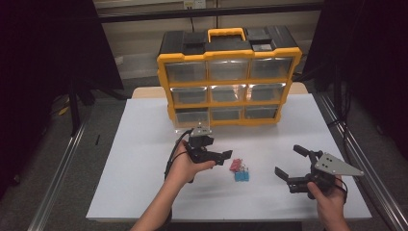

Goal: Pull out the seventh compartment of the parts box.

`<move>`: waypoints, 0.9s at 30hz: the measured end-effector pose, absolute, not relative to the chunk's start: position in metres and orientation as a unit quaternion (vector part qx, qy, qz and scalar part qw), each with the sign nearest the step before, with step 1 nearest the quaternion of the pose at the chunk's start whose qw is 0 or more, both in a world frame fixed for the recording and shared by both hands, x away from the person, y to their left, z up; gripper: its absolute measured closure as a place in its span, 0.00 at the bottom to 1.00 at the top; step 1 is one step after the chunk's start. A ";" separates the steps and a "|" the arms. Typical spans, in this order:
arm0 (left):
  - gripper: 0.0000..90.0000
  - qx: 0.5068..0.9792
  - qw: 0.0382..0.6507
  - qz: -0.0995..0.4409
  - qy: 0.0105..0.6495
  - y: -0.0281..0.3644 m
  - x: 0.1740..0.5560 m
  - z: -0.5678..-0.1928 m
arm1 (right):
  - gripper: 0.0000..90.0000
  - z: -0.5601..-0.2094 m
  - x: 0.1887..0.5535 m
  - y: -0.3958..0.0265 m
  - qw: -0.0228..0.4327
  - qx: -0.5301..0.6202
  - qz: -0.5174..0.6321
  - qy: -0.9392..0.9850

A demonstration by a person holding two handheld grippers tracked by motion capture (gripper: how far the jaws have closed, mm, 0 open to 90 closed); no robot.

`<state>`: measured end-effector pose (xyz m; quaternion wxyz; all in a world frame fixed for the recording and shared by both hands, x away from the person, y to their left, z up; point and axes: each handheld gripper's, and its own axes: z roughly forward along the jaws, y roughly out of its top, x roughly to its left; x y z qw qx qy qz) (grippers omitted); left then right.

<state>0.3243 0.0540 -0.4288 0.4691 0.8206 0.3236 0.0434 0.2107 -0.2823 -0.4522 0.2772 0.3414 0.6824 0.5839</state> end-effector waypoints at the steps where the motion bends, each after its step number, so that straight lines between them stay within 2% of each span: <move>1: 0.15 0.820 0.471 0.041 0.323 0.053 0.323 -0.431 | 0.00 -0.452 0.211 -0.282 0.277 0.341 0.584 0.682; 27: 0.15 0.827 0.472 0.010 0.303 0.035 0.308 -0.462 | 0.00 -0.452 0.209 -0.285 0.279 0.349 0.584 0.678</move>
